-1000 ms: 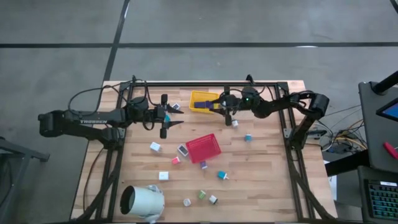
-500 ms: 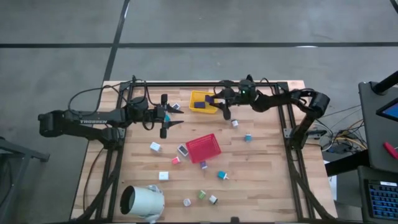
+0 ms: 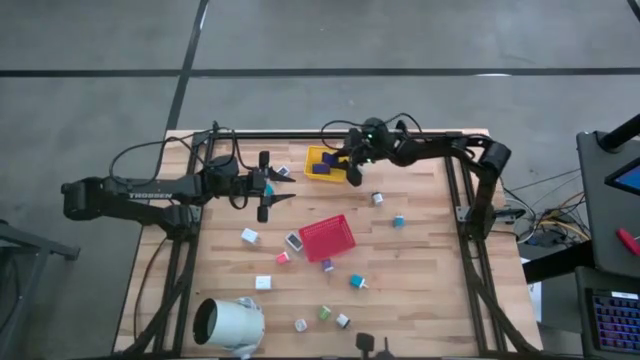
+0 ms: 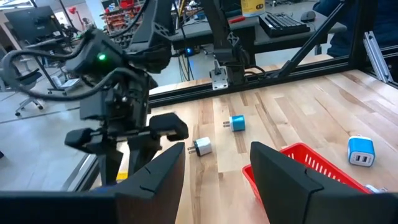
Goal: Pick & Place Office items
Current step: Put the blue digital clock into the yellow bin
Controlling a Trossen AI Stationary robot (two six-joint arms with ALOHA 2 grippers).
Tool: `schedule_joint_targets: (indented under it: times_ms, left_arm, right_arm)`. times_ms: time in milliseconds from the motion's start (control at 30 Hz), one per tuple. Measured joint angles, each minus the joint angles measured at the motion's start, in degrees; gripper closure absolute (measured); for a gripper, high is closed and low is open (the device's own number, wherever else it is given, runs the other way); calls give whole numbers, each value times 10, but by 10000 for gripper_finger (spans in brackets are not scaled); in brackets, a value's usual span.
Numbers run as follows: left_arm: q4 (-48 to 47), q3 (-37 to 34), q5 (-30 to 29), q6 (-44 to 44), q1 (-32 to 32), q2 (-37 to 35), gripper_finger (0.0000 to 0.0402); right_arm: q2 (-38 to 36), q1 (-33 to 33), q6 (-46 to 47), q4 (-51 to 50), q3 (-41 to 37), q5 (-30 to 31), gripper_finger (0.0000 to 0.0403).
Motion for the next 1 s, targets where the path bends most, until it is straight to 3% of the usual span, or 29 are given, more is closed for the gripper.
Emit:
schedule_joint_targets:
  times_ms: [467,1000]
  left_arm:
    - [-4,0,0,2,0,0,216]
    - [-4,0,0,2,0,0,215]
  right_arm:
    - [86,-2,-33,-239,162,37,253]
    - [90,-12,-46,-323,195,45,253]
